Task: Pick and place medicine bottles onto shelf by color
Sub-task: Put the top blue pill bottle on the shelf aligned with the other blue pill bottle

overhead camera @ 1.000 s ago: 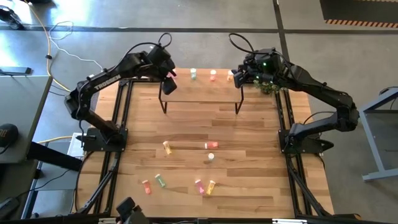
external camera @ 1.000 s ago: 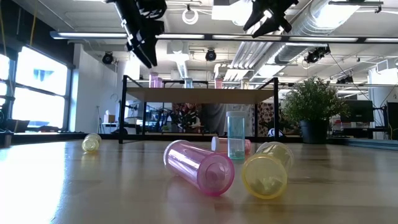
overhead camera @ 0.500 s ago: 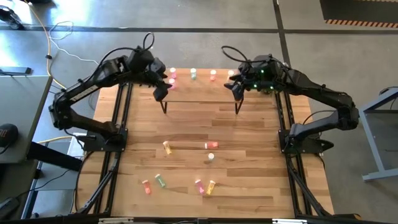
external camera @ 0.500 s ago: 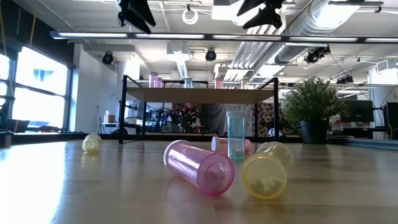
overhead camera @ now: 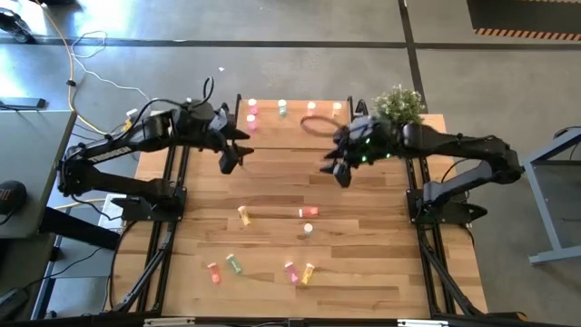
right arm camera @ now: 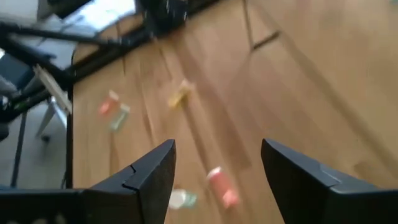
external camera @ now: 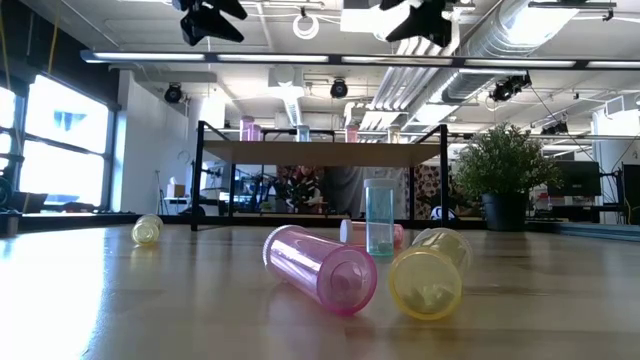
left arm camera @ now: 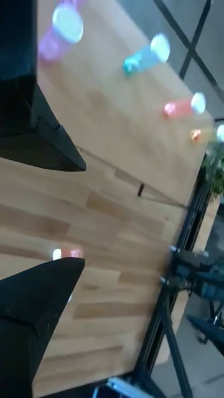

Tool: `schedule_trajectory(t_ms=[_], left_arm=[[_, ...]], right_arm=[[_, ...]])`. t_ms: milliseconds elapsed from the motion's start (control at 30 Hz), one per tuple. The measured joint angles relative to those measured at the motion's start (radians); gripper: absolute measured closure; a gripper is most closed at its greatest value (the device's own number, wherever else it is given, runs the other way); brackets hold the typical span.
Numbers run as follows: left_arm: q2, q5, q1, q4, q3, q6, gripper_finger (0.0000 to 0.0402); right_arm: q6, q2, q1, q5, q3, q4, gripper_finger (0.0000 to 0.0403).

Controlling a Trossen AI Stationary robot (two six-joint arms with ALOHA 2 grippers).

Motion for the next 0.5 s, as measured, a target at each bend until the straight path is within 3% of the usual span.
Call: schedule_trajectory(t_ms=[300, 500], left_arm=[[-0.058, 0.034, -0.090, 0.210, -0.167, -0.041, 0.0172], [-0.056, 0.050, -0.132, 0.222, -0.213, -0.088, 0.0172]], right_arm=[[0.124, 0.068, 0.153, 0.028, -0.070, 0.023, 0.0187], [0.133, 0.143, 0.250, 0.084, -0.071, 0.024, 0.0187]])
